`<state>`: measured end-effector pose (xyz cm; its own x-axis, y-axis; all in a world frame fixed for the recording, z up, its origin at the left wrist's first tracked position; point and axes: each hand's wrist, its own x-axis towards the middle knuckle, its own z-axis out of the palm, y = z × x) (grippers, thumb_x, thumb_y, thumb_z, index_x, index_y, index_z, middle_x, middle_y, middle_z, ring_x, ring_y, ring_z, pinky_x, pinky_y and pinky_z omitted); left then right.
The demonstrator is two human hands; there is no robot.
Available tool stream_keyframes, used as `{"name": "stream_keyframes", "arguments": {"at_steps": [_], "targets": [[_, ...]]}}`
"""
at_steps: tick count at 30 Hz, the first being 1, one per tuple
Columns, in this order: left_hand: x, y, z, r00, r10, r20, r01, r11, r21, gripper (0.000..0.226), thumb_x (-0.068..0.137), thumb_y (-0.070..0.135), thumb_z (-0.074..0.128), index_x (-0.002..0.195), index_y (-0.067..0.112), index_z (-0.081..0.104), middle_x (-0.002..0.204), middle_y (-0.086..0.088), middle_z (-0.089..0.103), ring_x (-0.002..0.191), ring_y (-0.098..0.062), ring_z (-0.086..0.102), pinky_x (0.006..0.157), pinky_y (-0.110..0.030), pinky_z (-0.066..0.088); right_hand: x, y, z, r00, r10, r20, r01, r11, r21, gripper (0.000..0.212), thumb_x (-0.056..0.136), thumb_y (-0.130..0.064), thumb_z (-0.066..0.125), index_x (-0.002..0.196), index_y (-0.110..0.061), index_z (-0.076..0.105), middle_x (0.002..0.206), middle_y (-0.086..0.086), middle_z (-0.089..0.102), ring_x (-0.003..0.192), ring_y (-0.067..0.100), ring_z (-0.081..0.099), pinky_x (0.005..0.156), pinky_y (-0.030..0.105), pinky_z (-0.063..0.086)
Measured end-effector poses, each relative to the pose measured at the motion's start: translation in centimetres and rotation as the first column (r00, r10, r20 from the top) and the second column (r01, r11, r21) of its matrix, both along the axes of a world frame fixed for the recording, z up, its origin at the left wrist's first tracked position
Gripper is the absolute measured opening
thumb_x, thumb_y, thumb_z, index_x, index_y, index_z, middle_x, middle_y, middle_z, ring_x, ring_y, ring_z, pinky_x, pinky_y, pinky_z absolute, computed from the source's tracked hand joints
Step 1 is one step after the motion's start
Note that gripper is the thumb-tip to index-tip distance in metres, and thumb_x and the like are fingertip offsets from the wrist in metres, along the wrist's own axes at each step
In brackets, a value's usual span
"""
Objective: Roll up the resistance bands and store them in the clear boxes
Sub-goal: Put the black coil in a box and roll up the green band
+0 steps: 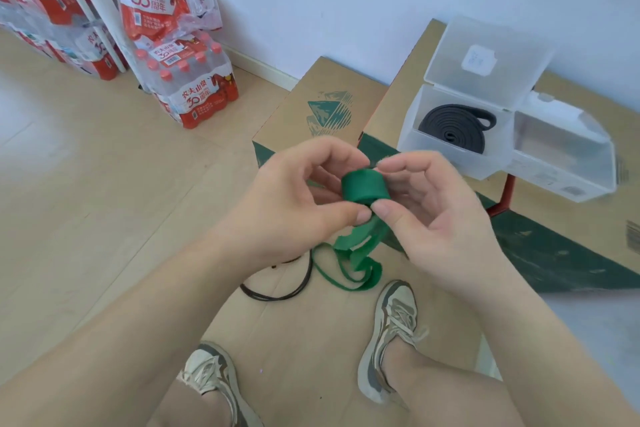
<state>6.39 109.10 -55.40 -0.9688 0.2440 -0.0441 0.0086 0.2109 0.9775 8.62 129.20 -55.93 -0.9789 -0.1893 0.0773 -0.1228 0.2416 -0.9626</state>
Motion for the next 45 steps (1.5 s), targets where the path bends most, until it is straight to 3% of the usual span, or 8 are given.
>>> {"name": "stream_keyframes", "arguments": {"at_steps": [9,14,18,24,27,32,39,45], "targets": [[0.1,1.0,1.9,0.983,0.078,0.168,-0.158,0.828,0.538,0.043,0.067,0.003,0.087,0.103,0.018,0.069,0.096,-0.003,0.074,0.091,-0.022,0.072,0.075,-0.032,0.061,-0.3,-1.4,2.9,0.996,-0.085,-0.011,0.077,0.942,-0.325,0.034,0.092,0.007,0.063,0.115,-0.018,0.072,0.116,-0.003,0.078,0.109,0.011,0.073,0.093,0.024,0.056],[-0.7,0.6,0.4,0.991,0.133,-0.026,-0.13,0.988,0.078,0.039,0.078,0.003,0.086,0.106,0.022,0.066,0.103,0.01,0.074,0.098,-0.01,0.073,0.086,-0.03,0.061,-1.5,-1.8,-0.5,0.986,-0.104,-0.133,0.099,0.994,-0.039,0.043,0.097,0.014,0.058,0.113,-0.021,0.077,0.116,0.0,0.073,0.115,0.017,0.068,0.097,0.022,0.051],[-1.1,0.8,-0.7,0.959,0.023,-0.283,-0.119,0.937,-0.327,0.044,0.078,0.009,0.079,0.11,0.035,0.063,0.102,0.023,0.069,0.097,0.0,0.068,0.084,-0.029,0.058,-2.8,-2.3,-1.6,0.983,0.04,-0.177,-0.007,0.983,0.183,0.043,0.094,0.018,0.055,0.105,-0.014,0.08,0.117,0.0,0.068,0.115,0.013,0.065,0.096,0.017,0.05],[-2.0,0.2,-0.3,0.98,0.184,0.075,-0.186,0.982,0.019,0.045,0.07,-0.008,0.088,0.096,0.023,0.069,0.09,0.007,0.077,0.082,-0.011,0.077,0.073,-0.019,0.06,-4.3,-1.9,-1.6,1.0,-0.014,-0.014,0.013,0.998,-0.064,0.03,0.089,0.01,0.071,0.104,-0.015,0.078,0.107,0.003,0.077,0.106,0.018,0.073,0.094,0.034,0.059],[-2.0,0.1,0.4,0.968,0.207,0.139,-0.234,0.948,0.216,0.042,0.066,0.0,0.092,0.096,0.018,0.068,0.094,-0.002,0.077,0.091,-0.021,0.076,0.076,-0.029,0.062,-4.5,-1.1,-0.8,0.989,-0.079,0.124,0.119,0.925,-0.362,0.026,0.081,0.007,0.079,0.102,-0.007,0.07,0.111,0.011,0.078,0.104,0.023,0.076,0.09,0.032,0.061],[-1.8,0.6,0.4,0.955,0.234,0.184,-0.292,0.858,0.423,0.043,0.062,0.007,0.084,0.1,0.015,0.067,0.092,0.003,0.077,0.089,-0.017,0.075,0.074,-0.024,0.059,-4.3,-1.6,-1.4,0.988,-0.058,0.146,0.119,0.885,-0.449,0.031,0.081,0.003,0.076,0.106,-0.014,0.077,0.111,0.013,0.079,0.104,0.021,0.075,0.093,0.035,0.06],[-2.0,1.0,-0.9,0.964,0.203,-0.173,-0.225,0.967,-0.122,0.025,0.079,0.015,0.088,0.097,0.023,0.071,0.105,0.014,0.076,0.1,-0.007,0.073,0.09,-0.027,0.06,-3.8,-0.9,-1.1,0.995,-0.103,-0.002,0.103,0.994,-0.021,0.04,0.094,0.009,0.066,0.108,-0.027,0.076,0.11,-0.012,0.077,0.11,0.012,0.072,0.095,0.025,0.056],[-1.7,1.3,-0.4,0.977,0.208,-0.04,-0.206,0.977,0.052,0.037,0.081,0.001,0.083,0.101,0.031,0.075,0.099,0.012,0.079,0.092,-0.008,0.077,0.086,-0.023,0.06,-3.7,-0.8,0.0,0.996,-0.09,-0.01,0.09,0.996,-0.006,0.036,0.093,0.007,0.069,0.108,-0.025,0.074,0.108,-0.011,0.077,0.108,0.011,0.072,0.095,0.022,0.055]]}}
